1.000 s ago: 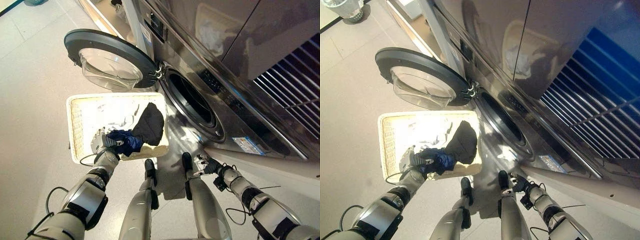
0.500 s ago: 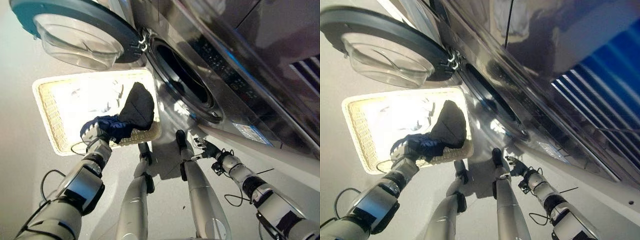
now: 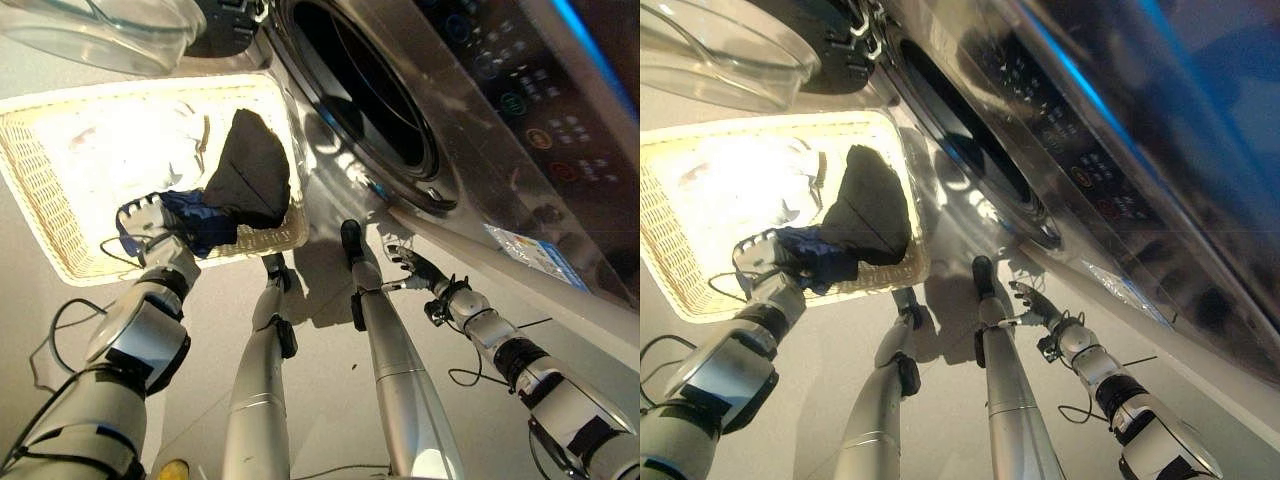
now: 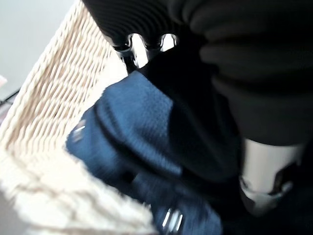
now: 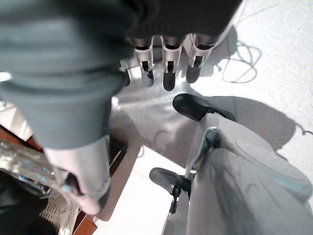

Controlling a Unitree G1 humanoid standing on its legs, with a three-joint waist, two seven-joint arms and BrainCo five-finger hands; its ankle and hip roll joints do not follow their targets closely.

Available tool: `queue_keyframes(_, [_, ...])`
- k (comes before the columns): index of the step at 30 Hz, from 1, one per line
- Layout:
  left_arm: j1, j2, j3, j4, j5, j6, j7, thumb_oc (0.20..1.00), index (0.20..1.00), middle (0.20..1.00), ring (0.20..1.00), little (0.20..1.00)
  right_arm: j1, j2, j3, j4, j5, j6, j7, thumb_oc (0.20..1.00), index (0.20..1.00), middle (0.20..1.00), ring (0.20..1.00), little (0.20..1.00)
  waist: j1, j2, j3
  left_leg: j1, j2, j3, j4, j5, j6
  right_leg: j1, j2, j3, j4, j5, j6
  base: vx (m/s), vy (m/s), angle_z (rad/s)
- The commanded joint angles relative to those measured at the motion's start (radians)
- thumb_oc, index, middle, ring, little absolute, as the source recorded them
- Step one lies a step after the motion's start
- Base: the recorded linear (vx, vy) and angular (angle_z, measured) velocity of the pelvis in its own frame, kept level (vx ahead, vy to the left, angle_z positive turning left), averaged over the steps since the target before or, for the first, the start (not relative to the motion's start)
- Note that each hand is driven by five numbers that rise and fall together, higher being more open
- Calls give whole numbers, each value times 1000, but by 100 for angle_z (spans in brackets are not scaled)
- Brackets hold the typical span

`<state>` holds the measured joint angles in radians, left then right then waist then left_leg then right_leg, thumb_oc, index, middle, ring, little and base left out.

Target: Put the clothes into the washing machine.

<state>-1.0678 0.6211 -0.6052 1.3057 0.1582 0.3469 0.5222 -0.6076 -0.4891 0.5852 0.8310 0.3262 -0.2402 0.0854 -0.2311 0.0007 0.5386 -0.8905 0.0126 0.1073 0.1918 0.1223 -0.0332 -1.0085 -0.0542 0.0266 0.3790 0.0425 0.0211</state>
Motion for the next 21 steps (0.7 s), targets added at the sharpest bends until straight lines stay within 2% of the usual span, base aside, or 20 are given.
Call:
queue_keyframes(1, [42,-24,65,-1,-179,-113,-16,307,307,307,307,307,64,20,-8,-58,32,-46,-16,1000,1000,1000,1000,1000,14,-106,-19,-28,-56,-2,224,-160,-28,24,9,-30,-216,179,54,-46,-93,8])
queue_keyframes(2, [47,-24,93,-21,-252,-155,-13,200,200,200,200,200,71,22,-9,-68,41,-47,-22,1000,1000,1000,1000,1000,18,-108,-19,-33,-56,-11,229,-162,-28,20,11,-30,-201,170,54,-56,-117,5])
queue_keyframes(3, [55,-30,132,-49,-367,-223,-14,200,200,200,200,200,78,32,-10,-81,42,-44,-34,1000,1000,1000,1000,1000,23,-109,-19,-36,-58,-22,235,-165,-26,21,16,-32,-185,159,51,-65,-135,5])
queue_keyframes(5, [71,-41,178,-91,-489,-306,-7,200,200,200,200,200,86,44,-12,-97,39,-36,-49,1000,1000,1000,1000,1000,31,-109,-19,-29,-60,-33,234,-166,-26,30,22,-34,-173,144,48,-44,-103,7])
queue_keyframes(6, [77,-45,189,-102,-509,-321,-3,200,200,200,200,200,88,47,-14,-98,37,-35,-52,1000,1000,1000,1000,1000,33,-108,-19,-26,-61,-35,232,-165,-26,33,23,-33,-171,141,47,-35,-86,10])
queue_keyframes(8, [123,-67,239,-177,-589,-415,26,200,200,200,200,200,103,57,-24,-108,27,-36,-68,1000,1000,1000,1000,1000,48,-99,-19,7,-68,-48,215,-160,-25,62,31,-35,-165,127,42,-48,-94,14])
queue_keyframes(10, [133,-70,244,-189,-579,-432,46,200,200,200,200,200,106,56,-25,-110,27,-40,-69,1000,1000,1000,1000,1000,50,-97,-19,14,-70,-50,211,-158,-25,69,32,-36,-164,125,42,-37,-51,14])
queue_keyframes(12, [187,-76,242,-246,-461,-428,112,200,200,200,200,200,114,53,-39,-121,38,-36,-70,1000,1000,1000,1000,1000,69,-88,-19,56,-76,-62,202,-150,-28,115,36,-40,-151,110,37,-68,-83,6])
queue_keyframes(14, [225,-73,250,-270,-413,-432,148,200,200,200,200,200,113,54,-45,-116,40,-39,-68,1000,1000,1000,1000,1000,92,-81,-19,114,-73,-73,180,-138,-28,176,38,-48,-133,84,30,-54,-87,7])
queue_keyframes(17, [243,-62,264,-274,-410,-453,152,200,200,200,200,200,112,51,-51,-108,43,-53,-67,1000,1000,1000,1000,1000,103,-72,-19,155,-73,-80,152,-118,-27,215,37,-52,-124,68,25,-40,-49,6])
queue_keyframes(19, [285,-49,283,-301,-400,-474,155,200,200,200,200,200,123,50,-63,-111,39,-73,-68,1000,1000,1000,1000,1000,124,-56,-19,218,-68,-89,123,-113,-28,278,39,-60,-114,40,23,-30,-50,10])
queue_keyframes(21, [334,-42,303,-348,-388,-491,159,200,200,200,200,200,130,53,-86,-135,53,-86,-70,1000,1000,1000,1000,1000,142,-34,-19,278,-59,-102,71,-85,-32,339,35,-74,-122,28,26,-40,-54,11])
